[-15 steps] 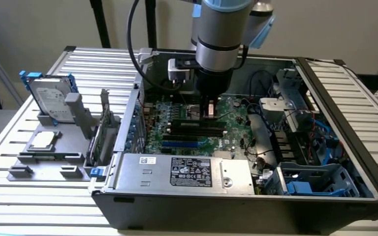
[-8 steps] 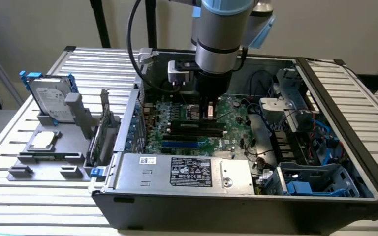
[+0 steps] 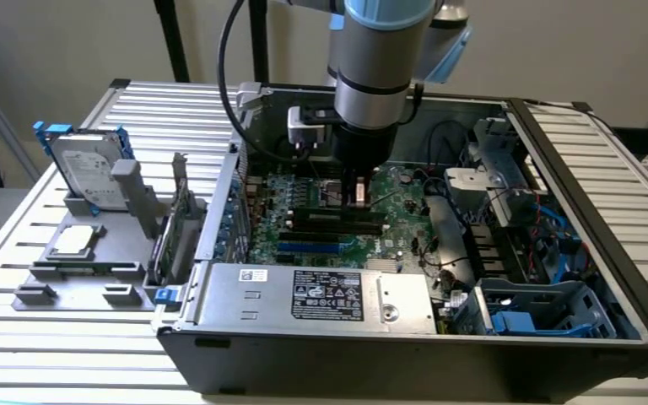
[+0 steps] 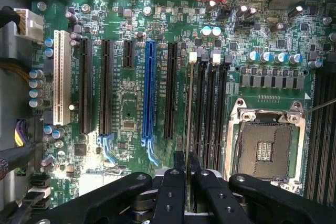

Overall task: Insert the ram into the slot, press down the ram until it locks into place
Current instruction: 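Insert the ram into the slot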

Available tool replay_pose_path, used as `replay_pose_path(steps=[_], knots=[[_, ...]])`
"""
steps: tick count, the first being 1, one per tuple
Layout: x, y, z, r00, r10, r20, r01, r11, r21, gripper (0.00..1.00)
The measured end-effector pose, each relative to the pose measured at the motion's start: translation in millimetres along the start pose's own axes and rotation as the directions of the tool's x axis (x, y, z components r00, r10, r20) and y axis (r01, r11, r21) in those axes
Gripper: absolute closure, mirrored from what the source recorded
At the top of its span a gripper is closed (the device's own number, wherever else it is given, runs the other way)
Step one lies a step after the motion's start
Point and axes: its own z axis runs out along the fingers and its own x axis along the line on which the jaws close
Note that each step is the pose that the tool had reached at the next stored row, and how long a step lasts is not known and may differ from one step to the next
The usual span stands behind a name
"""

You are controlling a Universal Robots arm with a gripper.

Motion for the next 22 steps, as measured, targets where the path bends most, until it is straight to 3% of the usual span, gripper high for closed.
replay_pose_path(steps=[22], knots=[[-3.7,1.0,5.9,1.0,0.0,0.0,0.0,1.0,0.0,0.87]])
